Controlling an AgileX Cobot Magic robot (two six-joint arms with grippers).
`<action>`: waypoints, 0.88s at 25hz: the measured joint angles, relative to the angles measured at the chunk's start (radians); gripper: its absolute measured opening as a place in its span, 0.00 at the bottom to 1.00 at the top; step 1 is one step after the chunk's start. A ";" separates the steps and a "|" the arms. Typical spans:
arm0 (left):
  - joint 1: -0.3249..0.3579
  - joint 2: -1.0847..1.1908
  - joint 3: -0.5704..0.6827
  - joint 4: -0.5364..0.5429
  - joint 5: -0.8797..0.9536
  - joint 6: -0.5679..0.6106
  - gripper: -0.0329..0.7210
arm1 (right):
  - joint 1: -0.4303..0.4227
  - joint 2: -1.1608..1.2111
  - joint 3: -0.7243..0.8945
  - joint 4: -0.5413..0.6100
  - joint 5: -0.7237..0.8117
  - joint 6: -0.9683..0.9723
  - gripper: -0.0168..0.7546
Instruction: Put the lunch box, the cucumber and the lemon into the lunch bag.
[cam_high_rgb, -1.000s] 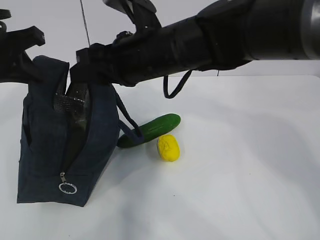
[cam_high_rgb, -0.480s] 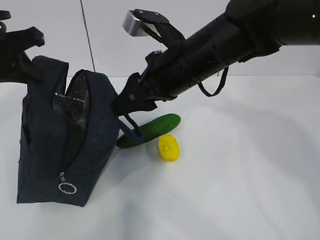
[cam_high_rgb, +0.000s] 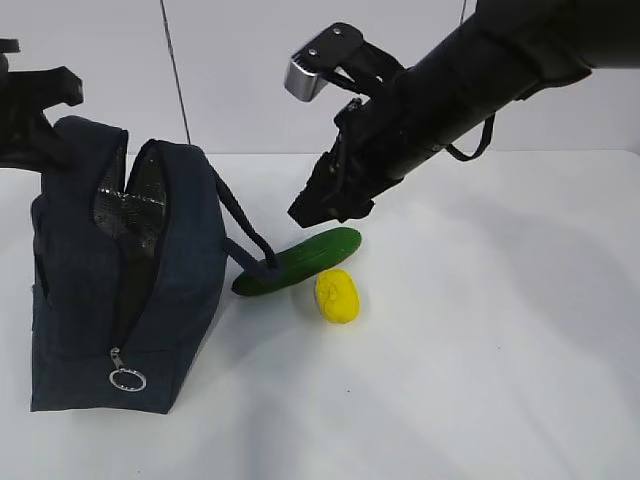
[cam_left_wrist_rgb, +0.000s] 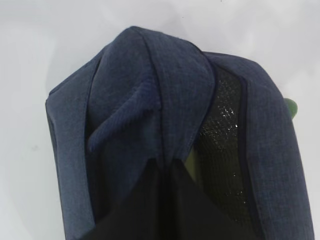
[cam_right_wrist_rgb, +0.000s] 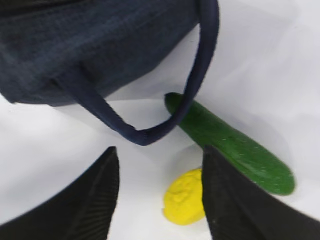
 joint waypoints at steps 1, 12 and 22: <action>0.000 0.000 0.000 0.002 0.000 0.000 0.04 | 0.000 0.000 0.000 -0.012 -0.015 -0.008 0.56; 0.000 0.000 0.000 0.031 -0.005 0.000 0.04 | 0.000 0.004 0.000 -0.055 -0.203 0.079 0.73; 0.000 0.000 0.000 0.043 -0.007 0.000 0.04 | 0.000 0.036 0.000 -0.055 -0.248 0.672 0.68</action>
